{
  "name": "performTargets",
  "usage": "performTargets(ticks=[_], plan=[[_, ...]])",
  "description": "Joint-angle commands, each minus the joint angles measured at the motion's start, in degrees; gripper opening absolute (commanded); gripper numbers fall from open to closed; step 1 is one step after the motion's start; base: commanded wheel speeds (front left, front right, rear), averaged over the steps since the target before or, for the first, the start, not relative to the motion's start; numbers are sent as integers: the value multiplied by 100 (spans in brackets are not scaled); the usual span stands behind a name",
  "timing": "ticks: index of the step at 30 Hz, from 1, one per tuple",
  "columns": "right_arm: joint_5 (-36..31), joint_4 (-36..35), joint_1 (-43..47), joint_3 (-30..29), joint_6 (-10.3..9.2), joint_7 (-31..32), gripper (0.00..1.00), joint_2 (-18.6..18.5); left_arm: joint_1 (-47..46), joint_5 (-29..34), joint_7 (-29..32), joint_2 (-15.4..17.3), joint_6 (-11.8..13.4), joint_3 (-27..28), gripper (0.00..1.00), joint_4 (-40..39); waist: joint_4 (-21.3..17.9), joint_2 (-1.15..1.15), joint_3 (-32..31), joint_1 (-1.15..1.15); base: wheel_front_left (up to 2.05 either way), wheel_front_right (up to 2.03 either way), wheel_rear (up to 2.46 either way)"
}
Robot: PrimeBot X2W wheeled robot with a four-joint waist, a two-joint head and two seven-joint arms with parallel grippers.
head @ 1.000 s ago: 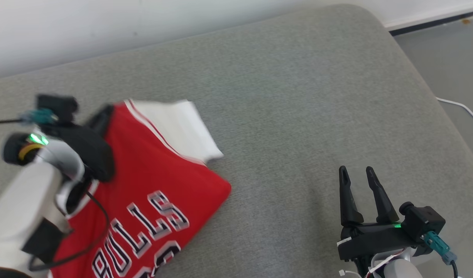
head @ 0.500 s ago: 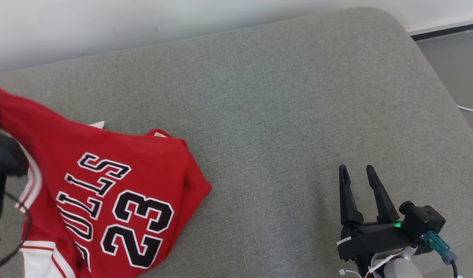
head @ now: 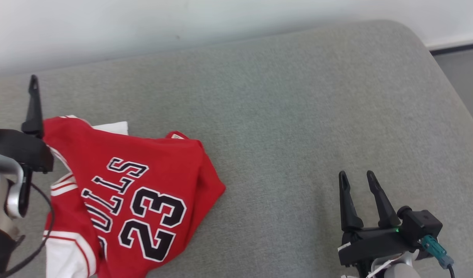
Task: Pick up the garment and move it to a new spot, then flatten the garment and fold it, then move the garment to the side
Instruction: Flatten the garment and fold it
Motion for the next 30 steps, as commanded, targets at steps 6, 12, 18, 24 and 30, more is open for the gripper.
performTargets(ticks=[6, 12, 18, 24, 30], plan=[[-132, 22, 226, -70, -13, -4, 100, 13, 593, 267, -54, -141, 115, 202, 100, -867, 518, 0, -515, 0, 0, 0, 0], [-232, 17, 365, -72, -13, -4, 100, 13, 1534, 534, -57, -281, 261, 491, 100, -1767, 863, 0, -704, 0, 0, 0, 0], [-275, 61, 474, -96, -13, -3, 100, 12, 2470, 817, -58, -522, 334, 771, 100, -2510, 1229, 0, -811, 0, 0, 0, 0], [-321, 127, 525, -95, -13, -4, 100, 12, 3309, 1074, -58, -862, 269, 1136, 100, -2985, 1588, 0, -892, 0, 0, 0, 0], [-346, 359, 514, -3, -13, -4, 100, 12, 3846, 1534, -59, -1068, 257, 1393, 100, -3085, 1831, 0, -976, 0, 0, 0, 0]])
